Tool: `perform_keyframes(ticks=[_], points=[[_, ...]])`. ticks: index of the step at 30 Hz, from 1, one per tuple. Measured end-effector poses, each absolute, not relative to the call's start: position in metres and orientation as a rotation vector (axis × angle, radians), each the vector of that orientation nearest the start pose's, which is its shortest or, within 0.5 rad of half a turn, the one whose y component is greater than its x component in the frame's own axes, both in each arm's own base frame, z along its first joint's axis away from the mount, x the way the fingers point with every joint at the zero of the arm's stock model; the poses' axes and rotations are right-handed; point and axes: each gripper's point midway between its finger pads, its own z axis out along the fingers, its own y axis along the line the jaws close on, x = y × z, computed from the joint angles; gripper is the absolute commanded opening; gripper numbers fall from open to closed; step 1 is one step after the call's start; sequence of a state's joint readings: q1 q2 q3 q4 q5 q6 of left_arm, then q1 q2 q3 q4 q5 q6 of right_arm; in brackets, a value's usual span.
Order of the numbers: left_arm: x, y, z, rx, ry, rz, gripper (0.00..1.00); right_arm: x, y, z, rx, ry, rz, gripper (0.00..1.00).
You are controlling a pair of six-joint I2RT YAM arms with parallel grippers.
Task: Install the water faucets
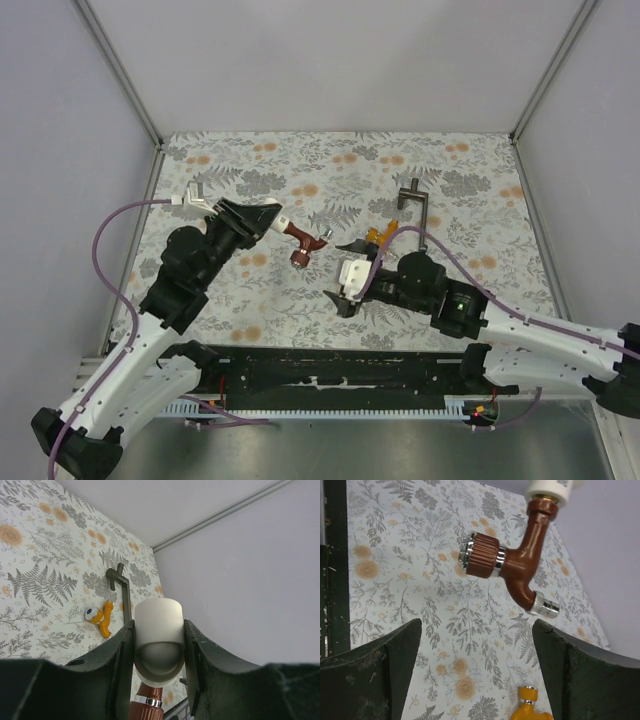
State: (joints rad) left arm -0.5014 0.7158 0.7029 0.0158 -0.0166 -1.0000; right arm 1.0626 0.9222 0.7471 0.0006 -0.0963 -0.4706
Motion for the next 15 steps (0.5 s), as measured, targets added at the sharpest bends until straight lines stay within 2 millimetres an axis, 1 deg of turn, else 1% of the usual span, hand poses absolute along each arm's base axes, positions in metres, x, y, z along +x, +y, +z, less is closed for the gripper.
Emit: perform_keyframes(ticks=[3, 5, 8, 12, 15], points=[[0.259, -0.180, 0.326, -0.429, 1.632, -1.161, 0.02, 0.174, 0.325, 0.254, -1.332, 1.163, 0.386, 0.98], [0.256, -0.181, 0.328, -0.424, 1.632, -1.176, 0.02, 0.178, 0.332, 0.255, -1.333, 1.121, 0.303, 0.98], [0.253, -0.182, 0.330, -0.423, 1.633, -1.194, 0.02, 0.184, 0.334, 0.265, -1.300, 1.067, 0.212, 0.97], [0.248, -0.183, 0.332, -0.419, 1.636, -1.216, 0.02, 0.189, 0.334, 0.283, -1.250, 1.008, 0.149, 0.97], [0.246, -0.184, 0.333, -0.421, 1.633, -1.230, 0.02, 0.193, 0.337, 0.285, -1.246, 0.987, 0.111, 0.96]])
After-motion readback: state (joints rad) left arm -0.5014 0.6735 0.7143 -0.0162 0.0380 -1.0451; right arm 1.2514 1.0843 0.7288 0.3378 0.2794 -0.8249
